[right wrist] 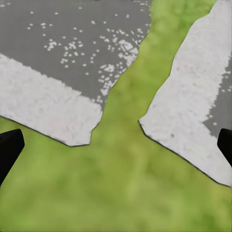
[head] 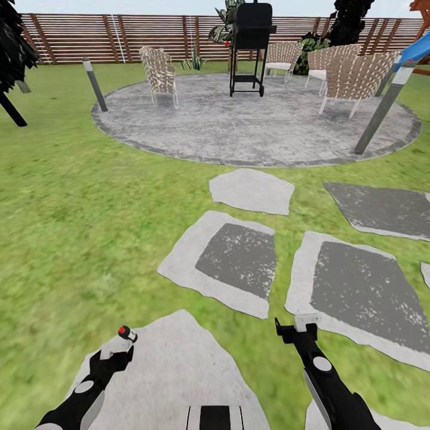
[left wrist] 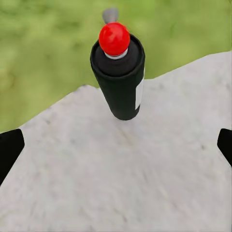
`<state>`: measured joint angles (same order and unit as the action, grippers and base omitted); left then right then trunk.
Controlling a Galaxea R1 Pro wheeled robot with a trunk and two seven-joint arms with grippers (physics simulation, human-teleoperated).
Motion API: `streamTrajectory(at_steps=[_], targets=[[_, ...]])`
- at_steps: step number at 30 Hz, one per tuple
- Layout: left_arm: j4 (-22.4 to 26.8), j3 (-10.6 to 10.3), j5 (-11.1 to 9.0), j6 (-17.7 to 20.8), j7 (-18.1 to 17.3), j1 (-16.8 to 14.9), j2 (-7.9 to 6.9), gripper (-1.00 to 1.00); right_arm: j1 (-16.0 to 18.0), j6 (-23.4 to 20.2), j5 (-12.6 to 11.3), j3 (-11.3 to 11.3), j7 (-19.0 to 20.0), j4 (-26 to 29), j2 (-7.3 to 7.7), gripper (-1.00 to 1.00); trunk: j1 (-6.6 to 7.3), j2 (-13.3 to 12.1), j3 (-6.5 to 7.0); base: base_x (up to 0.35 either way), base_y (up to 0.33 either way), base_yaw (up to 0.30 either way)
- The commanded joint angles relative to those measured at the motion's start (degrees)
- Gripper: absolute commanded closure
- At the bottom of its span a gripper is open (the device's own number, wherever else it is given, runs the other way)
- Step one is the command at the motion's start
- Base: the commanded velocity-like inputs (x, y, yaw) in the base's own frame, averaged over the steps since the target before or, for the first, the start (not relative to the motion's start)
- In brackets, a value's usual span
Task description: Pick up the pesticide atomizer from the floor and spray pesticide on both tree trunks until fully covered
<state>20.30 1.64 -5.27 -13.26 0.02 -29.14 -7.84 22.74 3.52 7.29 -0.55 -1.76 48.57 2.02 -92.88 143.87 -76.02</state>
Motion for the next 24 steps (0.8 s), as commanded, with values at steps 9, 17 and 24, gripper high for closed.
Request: streamTrajectory(at_steps=[9, 17, 24], targets=[[0.0, 0.0, 0.0, 0.0, -0.1, 0.0, 0.02, -1.00, 0.0, 0.0, 0.0, -0.1, 0.0, 0.0, 0.08, -1.00, 0.00, 0.0, 0.00, 0.080, 0.001, 0.000], [0.0, 0.0, 0.0, 0.0, -0.1, 0.0, 0.02, -1.00, 0.0, 0.0, 0.0, -0.1, 0.0, 0.0, 0.09, -1.00, 0.00, 0.0, 0.00, 0.076, 0.000, 0.000], [0.0, 0.0, 0.0, 0.0, -0.1, 0.0, 0.02, -1.00, 0.0, 0.0, 0.0, 0.0, 0.0, 0.0, 0.09, -1.00, 0.00, 0.0, 0.00, 0.002, -0.027, 0.149]])
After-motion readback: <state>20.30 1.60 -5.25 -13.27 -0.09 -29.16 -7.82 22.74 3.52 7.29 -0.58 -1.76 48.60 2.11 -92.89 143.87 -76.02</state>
